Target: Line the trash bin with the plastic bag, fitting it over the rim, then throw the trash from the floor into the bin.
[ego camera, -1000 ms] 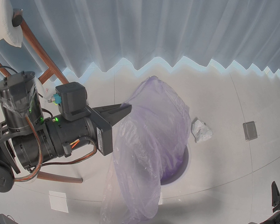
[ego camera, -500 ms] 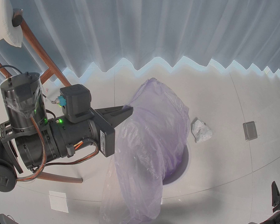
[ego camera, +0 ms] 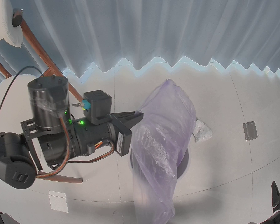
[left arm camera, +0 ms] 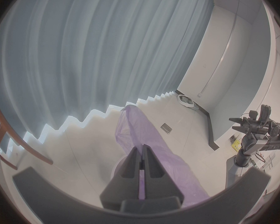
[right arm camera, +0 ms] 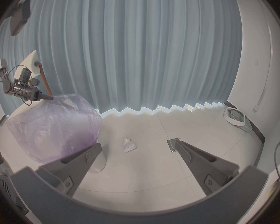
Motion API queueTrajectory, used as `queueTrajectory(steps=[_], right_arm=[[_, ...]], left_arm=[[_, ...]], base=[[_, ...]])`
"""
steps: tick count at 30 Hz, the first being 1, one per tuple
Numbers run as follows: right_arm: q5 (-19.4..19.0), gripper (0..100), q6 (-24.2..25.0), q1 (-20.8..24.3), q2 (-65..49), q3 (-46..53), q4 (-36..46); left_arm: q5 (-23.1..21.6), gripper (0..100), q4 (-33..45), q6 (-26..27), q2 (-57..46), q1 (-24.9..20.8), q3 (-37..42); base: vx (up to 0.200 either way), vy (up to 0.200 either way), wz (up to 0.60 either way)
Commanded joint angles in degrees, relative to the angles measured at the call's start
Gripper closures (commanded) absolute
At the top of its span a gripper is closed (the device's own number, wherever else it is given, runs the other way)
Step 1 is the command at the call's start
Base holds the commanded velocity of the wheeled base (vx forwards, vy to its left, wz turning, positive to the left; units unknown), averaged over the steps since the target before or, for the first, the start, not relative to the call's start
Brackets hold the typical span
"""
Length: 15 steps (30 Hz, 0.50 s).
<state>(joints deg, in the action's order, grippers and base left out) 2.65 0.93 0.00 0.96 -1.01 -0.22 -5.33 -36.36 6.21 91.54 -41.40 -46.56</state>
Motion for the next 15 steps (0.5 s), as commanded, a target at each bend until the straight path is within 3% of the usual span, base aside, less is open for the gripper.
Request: queueTrajectory(steps=[1, 15], right_arm=[[-0.01, 0, 0.04, 0.0, -0.96, 1.01, -0.04], [-0.01, 0, -0.05, 0.0, -0.96, 1.01, -0.04]], left_arm=[[0.05, 100, -0.02, 0.56, 5.32, -0.61, -1.87], [1.9, 100, -0.02, 0.56, 12.7, -1.76, -6.97]], base=[[0.0, 0.0, 0.0], [0.0, 0.0, 0.0]])
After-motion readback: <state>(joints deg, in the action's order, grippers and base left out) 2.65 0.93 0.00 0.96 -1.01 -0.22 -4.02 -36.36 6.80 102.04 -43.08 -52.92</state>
